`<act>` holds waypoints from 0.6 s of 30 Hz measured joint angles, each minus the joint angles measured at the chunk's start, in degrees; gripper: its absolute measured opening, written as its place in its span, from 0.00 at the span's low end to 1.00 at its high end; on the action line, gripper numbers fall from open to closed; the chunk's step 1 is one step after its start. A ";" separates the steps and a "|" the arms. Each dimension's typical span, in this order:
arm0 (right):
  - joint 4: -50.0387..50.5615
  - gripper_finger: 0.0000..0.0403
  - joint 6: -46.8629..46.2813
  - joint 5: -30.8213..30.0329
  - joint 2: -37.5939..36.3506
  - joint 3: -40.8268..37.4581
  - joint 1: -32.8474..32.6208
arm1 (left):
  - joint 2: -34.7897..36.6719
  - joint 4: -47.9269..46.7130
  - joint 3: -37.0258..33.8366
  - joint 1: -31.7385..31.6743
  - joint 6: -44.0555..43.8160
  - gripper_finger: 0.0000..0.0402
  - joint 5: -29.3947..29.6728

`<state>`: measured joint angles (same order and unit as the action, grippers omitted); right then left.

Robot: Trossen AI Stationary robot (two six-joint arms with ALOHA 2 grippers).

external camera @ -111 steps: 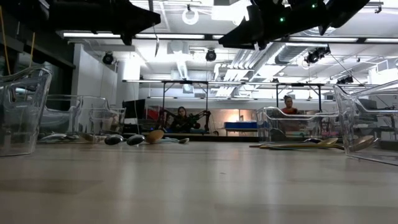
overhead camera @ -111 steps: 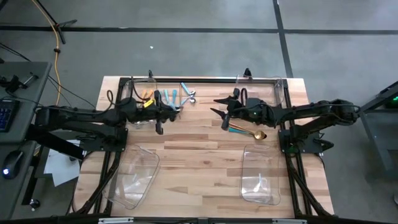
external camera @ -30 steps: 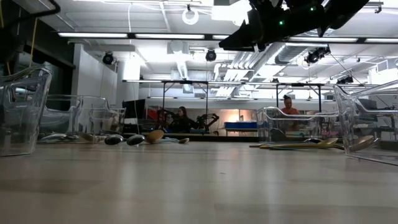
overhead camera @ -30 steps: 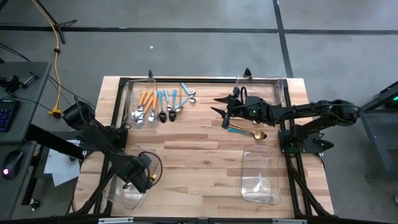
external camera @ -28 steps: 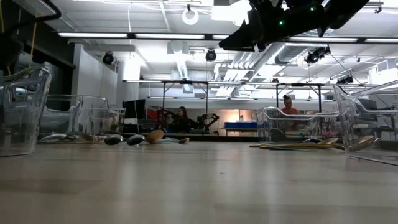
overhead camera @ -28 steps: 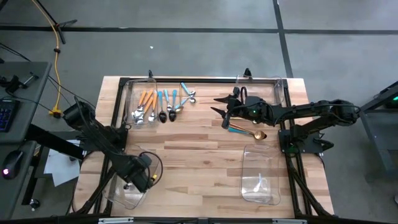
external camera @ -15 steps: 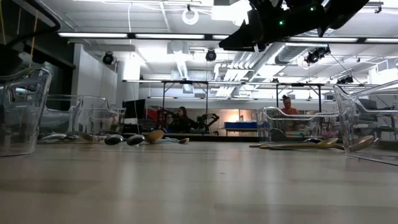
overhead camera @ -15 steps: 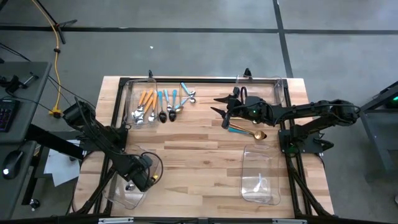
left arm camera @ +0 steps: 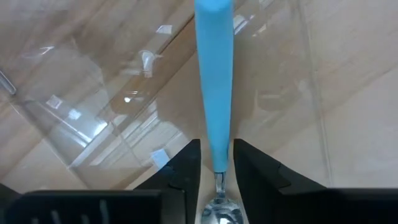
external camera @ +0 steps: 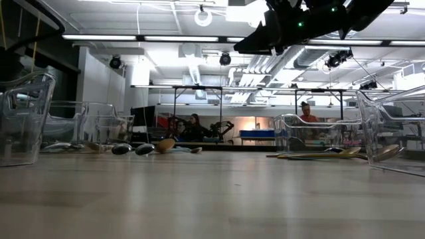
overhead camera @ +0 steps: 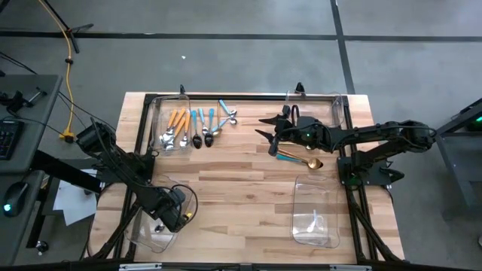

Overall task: Sort silverware by color (type)
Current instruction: Put the light blue spoon into the bottom left transparent bin

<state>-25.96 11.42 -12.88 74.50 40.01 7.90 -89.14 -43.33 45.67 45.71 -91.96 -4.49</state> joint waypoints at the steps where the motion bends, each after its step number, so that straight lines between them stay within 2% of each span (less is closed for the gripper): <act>1: 0.00 0.41 0.00 0.00 0.00 0.00 0.00 | 0.00 0.00 0.00 0.00 -0.35 0.24 0.00; 5: 0.00 0.41 0.00 0.00 0.00 0.00 0.00 | 0.00 0.02 0.02 -0.17 -0.44 0.28 -1.48; 11: 0.00 0.41 0.06 0.00 0.00 0.00 0.00 | 0.99 -0.20 0.02 -2.04 2.86 0.32 -7.12; 18: -0.03 0.41 0.09 0.00 0.00 0.00 0.00 | 9.95 -0.20 0.02 -5.34 5.24 0.33 -10.70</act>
<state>-25.98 11.51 -12.88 74.50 40.01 7.90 -79.19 -43.53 45.69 40.37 -86.72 -15.19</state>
